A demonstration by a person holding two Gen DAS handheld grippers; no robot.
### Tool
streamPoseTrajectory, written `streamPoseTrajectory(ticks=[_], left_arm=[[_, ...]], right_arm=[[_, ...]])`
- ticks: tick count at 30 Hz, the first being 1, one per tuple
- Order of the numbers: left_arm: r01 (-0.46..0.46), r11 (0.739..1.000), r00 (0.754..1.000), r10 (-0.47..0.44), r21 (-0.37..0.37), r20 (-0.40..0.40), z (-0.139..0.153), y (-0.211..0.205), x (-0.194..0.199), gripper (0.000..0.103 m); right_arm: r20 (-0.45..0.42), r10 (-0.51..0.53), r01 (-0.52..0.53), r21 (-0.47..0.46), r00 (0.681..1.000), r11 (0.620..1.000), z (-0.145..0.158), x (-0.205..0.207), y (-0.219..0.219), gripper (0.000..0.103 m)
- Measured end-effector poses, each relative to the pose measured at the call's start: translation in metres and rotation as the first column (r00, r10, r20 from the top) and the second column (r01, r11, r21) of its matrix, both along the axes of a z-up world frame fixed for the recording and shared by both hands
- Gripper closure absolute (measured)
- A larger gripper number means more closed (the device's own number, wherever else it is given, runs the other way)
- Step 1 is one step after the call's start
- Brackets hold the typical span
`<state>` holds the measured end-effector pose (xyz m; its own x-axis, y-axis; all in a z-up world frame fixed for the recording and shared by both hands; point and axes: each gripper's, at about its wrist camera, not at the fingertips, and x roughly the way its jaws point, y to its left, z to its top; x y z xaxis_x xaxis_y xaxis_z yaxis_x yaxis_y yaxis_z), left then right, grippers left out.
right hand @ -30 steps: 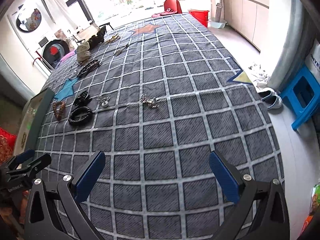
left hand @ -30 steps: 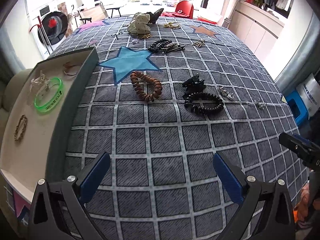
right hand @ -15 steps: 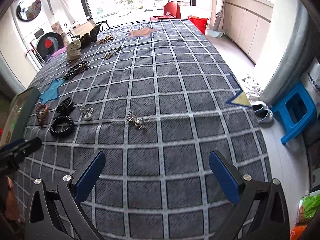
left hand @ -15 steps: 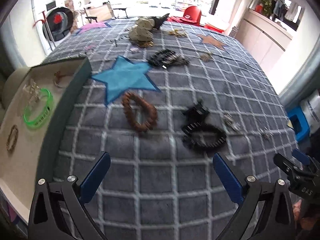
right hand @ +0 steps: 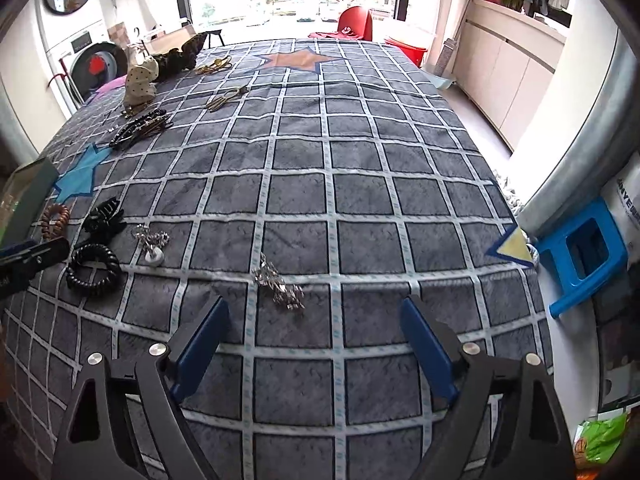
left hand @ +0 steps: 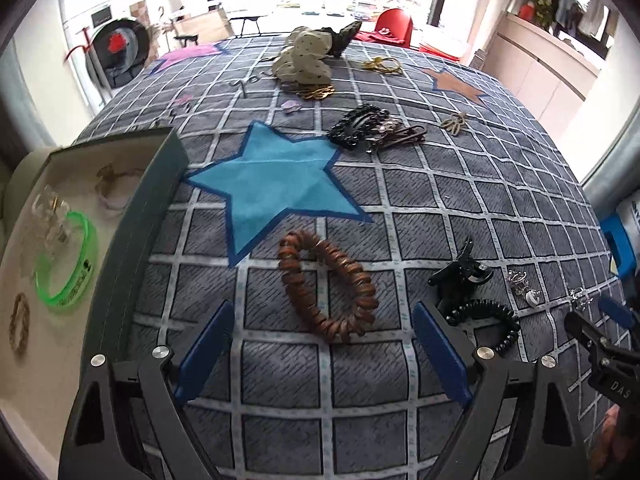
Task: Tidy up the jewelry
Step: 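Grasp the brown coiled hair tie with the left tool while the right tool grasps the silver pendant chain, then carry the brown coiled hair tie and silver pendant over the beige box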
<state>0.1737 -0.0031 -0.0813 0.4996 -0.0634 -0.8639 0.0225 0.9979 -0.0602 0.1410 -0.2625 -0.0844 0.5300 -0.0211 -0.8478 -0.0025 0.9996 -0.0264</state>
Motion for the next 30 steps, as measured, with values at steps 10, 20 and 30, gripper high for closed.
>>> streamPoseTrajectory(ticks=[10, 20, 30], left_arm=[[0.025, 0.999, 0.999, -0.026, 0.034, 0.034, 0.004, -0.006, 0.006, 0.062], [0.047, 0.999, 0.997, -0.046, -0.021, 0.055, 0.014, 0.001, -0.012, 0.077], [0.107, 0.993, 0.990, -0.101, -0.054, 0.099, 0.034, -0.001, -0.051, 0.077]], right_arm=[[0.017, 0.041, -0.041, 0.007, 0.999, 0.999, 0.003, 0.003, 0.010, 0.038], [0.019, 0.041, -0.042, 0.041, 0.999, 0.998, 0.006, 0.000, 0.012, 0.095], [0.004, -0.012, 0.011, 0.234, 1.000, 0.972, 0.020, -0.024, -0.012, 0.095]])
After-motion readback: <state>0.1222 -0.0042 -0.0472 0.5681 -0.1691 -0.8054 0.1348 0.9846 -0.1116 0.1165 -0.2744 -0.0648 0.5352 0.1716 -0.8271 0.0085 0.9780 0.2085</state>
